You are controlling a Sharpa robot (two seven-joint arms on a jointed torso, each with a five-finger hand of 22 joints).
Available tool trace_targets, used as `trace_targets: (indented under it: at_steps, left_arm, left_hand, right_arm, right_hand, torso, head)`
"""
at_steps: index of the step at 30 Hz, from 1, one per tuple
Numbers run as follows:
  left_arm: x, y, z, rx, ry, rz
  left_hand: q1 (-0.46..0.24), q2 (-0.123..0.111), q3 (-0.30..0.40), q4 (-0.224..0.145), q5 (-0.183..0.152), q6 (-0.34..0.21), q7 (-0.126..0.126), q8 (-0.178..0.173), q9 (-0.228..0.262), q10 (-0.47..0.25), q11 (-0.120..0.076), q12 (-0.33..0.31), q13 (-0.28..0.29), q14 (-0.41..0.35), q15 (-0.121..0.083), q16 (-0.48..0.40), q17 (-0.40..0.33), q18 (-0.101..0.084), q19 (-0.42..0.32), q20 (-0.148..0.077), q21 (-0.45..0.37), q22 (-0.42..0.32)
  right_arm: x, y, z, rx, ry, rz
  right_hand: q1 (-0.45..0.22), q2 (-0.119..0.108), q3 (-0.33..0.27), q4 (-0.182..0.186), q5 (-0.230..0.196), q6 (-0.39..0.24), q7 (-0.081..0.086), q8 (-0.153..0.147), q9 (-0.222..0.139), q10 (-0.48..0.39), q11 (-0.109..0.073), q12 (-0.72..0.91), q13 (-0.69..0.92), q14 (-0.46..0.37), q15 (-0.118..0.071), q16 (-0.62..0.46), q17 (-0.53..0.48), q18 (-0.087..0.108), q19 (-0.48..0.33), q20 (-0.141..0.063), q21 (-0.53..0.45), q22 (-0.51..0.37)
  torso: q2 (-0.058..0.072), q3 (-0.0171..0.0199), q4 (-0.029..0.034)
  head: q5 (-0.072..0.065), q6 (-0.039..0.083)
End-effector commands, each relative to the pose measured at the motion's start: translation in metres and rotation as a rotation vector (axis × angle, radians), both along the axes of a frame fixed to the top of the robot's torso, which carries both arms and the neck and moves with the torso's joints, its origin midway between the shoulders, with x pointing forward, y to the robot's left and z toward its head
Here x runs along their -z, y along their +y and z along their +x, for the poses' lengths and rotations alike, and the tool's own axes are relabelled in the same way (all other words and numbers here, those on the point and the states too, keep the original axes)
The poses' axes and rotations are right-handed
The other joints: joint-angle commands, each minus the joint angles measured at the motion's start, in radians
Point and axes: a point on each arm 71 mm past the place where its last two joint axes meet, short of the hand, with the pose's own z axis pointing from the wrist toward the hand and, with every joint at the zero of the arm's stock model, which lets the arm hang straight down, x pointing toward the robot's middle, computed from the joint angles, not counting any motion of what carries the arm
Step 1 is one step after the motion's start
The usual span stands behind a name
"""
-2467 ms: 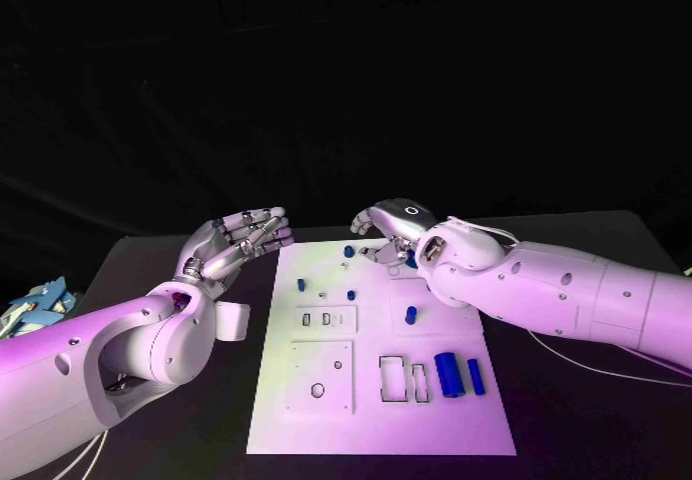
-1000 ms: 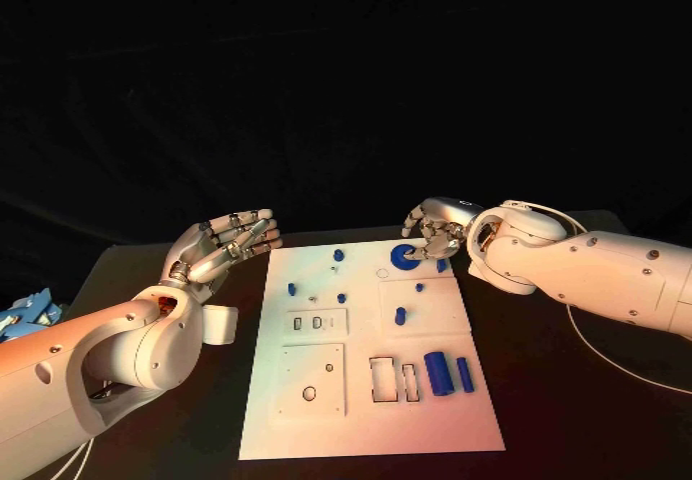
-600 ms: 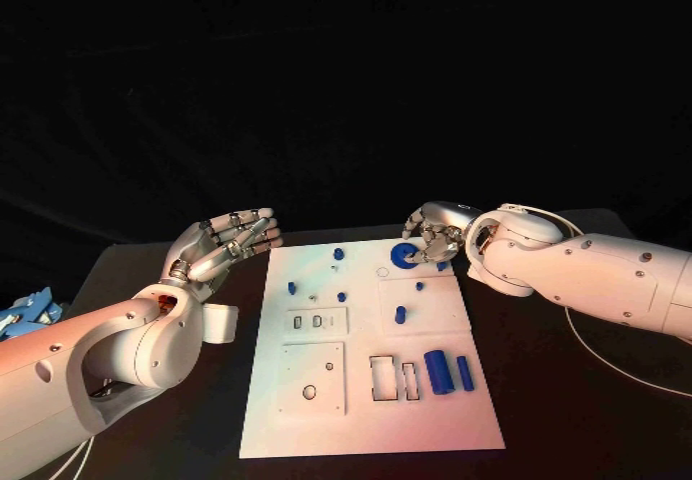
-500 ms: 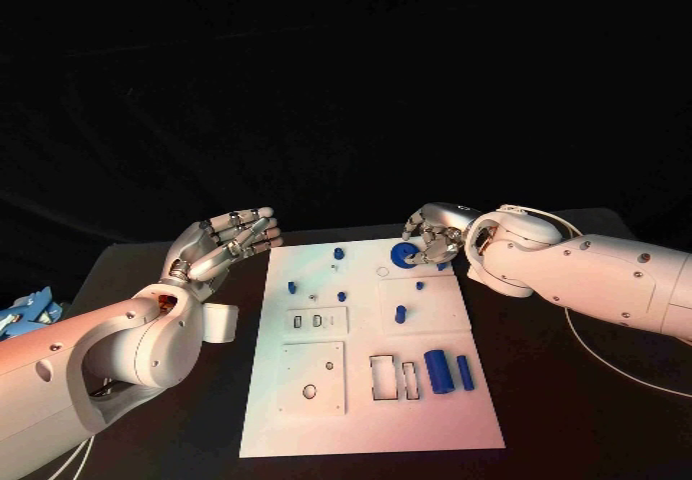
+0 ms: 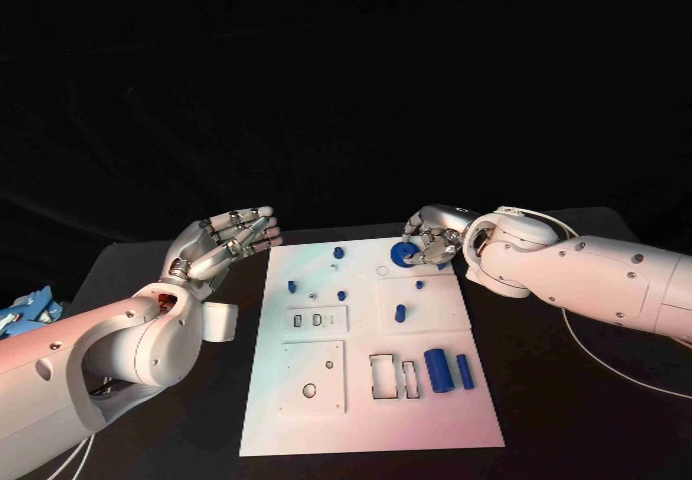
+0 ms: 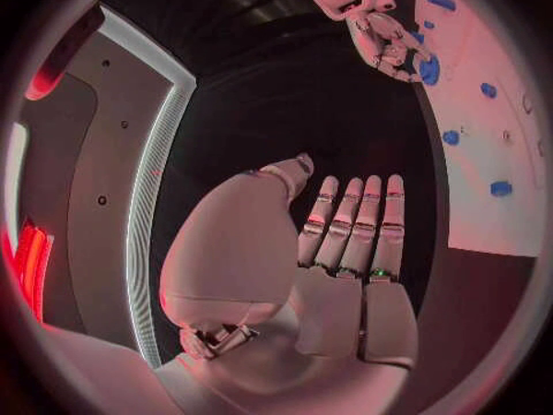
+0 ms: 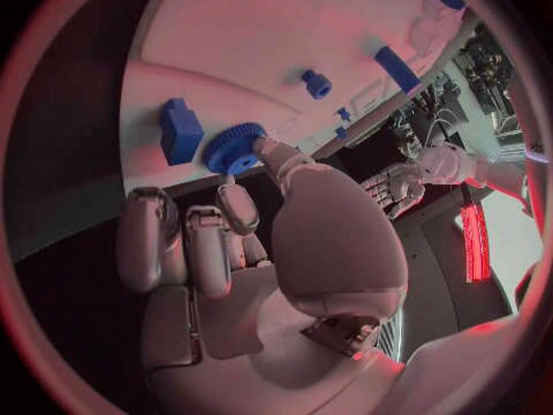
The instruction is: Assemble the parts on the task board
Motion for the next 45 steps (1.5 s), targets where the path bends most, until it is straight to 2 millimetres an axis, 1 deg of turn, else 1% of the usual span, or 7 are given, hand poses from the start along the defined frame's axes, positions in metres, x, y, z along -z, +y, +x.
trace_targets:
  at_steps: [1, 9, 14, 22, 27, 34, 45]
  left_arm:
    - [-0.001, -0.001, 0.000, 0.018, -0.006, -0.010]
    - [-0.001, -0.001, 0.000, 0.018, -0.006, -0.009]
    - [-0.001, -0.001, 0.000, 0.017, -0.006, -0.009]
    - [-0.001, -0.001, 0.000, 0.017, -0.005, -0.009]
    - [-0.001, -0.001, 0.000, 0.017, -0.006, -0.009]
    - [-0.001, -0.002, 0.000, 0.019, -0.006, -0.010]
    - [-0.001, -0.004, 0.000, 0.025, -0.006, -0.012]
  left_hand:
    - [-0.001, -0.009, 0.002, -0.006, -0.002, -0.003, 0.075, -0.004, -0.001, -0.001, 0.000, -0.004, 0.000, -0.006, 0.002, -0.007, -0.001, 0.002, -0.004, 0.002, -0.003, -0.002]
    - [-0.001, -0.009, 0.002, -0.006, -0.002, -0.003, 0.075, -0.004, -0.001, -0.001, 0.000, -0.004, 0.000, -0.006, 0.002, -0.007, -0.001, 0.002, -0.004, 0.002, -0.003, -0.002]
    - [-0.001, -0.009, 0.002, -0.006, -0.002, -0.003, 0.075, -0.004, -0.001, -0.001, 0.000, -0.004, 0.000, -0.006, 0.002, -0.007, -0.001, 0.002, -0.004, 0.002, -0.003, -0.002]
    - [-0.002, -0.009, 0.004, -0.007, -0.002, -0.002, 0.075, -0.004, -0.001, 0.000, 0.000, -0.004, 0.000, -0.006, 0.002, -0.008, -0.001, 0.002, -0.004, 0.002, -0.004, -0.002]
    - [-0.002, -0.009, 0.004, -0.007, -0.002, -0.002, 0.075, -0.004, -0.001, 0.000, 0.000, -0.004, 0.000, -0.006, 0.002, -0.008, -0.001, 0.002, -0.004, 0.002, -0.004, -0.002]
    - [-0.002, -0.009, 0.005, -0.008, -0.002, -0.002, 0.075, -0.004, -0.001, 0.000, 0.000, -0.004, 0.000, -0.006, 0.002, -0.009, -0.001, 0.001, -0.004, 0.002, -0.004, -0.002]
    - [-0.002, -0.009, 0.006, -0.009, -0.002, -0.003, 0.075, -0.005, -0.001, -0.001, 0.000, -0.005, 0.000, -0.006, 0.002, -0.009, -0.001, 0.001, -0.004, 0.002, -0.004, -0.003]
  right_arm:
    - [0.004, 0.001, 0.000, -0.001, 0.018, -0.009]
    - [0.002, 0.002, 0.000, -0.009, -0.032, -0.030]
    - [-0.001, 0.005, -0.002, -0.030, -0.103, -0.057]
    - [-0.013, 0.019, -0.010, -0.089, -0.257, -0.013]
    - [-0.018, 0.037, -0.018, -0.136, -0.322, -0.012]
    - [-0.019, 0.076, -0.026, -0.223, -0.363, -0.033]
    - [-0.005, 0.117, -0.025, -0.283, -0.309, -0.046]
  right_hand:
    - [0.013, 0.008, 0.008, 0.004, -0.005, 0.015, -0.002, 0.012, 0.003, 0.008, -0.002, 0.008, 0.008, 0.076, 0.007, 0.005, 0.125, -0.012, 0.003, 0.005, 0.006, 0.003]
    - [0.022, 0.028, 0.055, 0.012, -0.019, 0.085, -0.019, 0.043, 0.010, 0.047, -0.017, 0.047, 0.053, 0.078, -0.005, 0.010, 0.137, -0.016, 0.013, -0.004, 0.018, 0.023]
    - [0.043, 0.034, 0.105, -0.007, -0.058, 0.135, -0.037, 0.059, 0.017, 0.072, -0.033, 0.067, 0.079, 0.081, -0.018, 0.014, 0.148, -0.019, 0.022, -0.016, 0.029, 0.040]
    - [0.035, 0.041, 0.136, -0.007, -0.056, 0.149, -0.042, 0.062, 0.019, 0.089, -0.038, 0.081, 0.098, 0.082, -0.023, 0.017, 0.156, -0.022, 0.030, -0.022, 0.037, 0.053]
    - [0.031, 0.038, 0.138, -0.007, -0.054, 0.151, -0.043, 0.063, 0.020, 0.089, -0.039, 0.081, 0.098, 0.083, -0.024, 0.017, 0.157, -0.023, 0.031, -0.022, 0.039, 0.055]
    - [0.026, 0.033, 0.140, -0.006, -0.055, 0.152, -0.043, 0.063, 0.020, 0.091, -0.039, 0.083, 0.100, 0.083, -0.025, 0.018, 0.159, -0.024, 0.033, -0.023, 0.041, 0.059]
    - [0.023, 0.031, 0.144, -0.006, -0.058, 0.149, -0.043, 0.060, 0.020, 0.091, -0.039, 0.083, 0.100, 0.083, -0.025, 0.018, 0.159, -0.023, 0.032, -0.024, 0.040, 0.058]
  torso:
    - [0.000, 0.0001, 0.0009]
    - [0.000, -0.0007, 0.0004]
    - [0.000, -0.0011, 0.0009]
    - [0.000, -0.0011, 0.0018]
    - [0.000, -0.0005, 0.0007]
    - [0.001, -0.0008, 0.0020]
    - [0.002, -0.0010, 0.0044]
  head:
    - [0.000, -0.001]
    - [0.001, -0.002]
    - [0.001, -0.002]
    - [0.001, 0.001]
    - [0.003, 0.002]
    - [0.006, 0.004]
    - [0.013, 0.004]
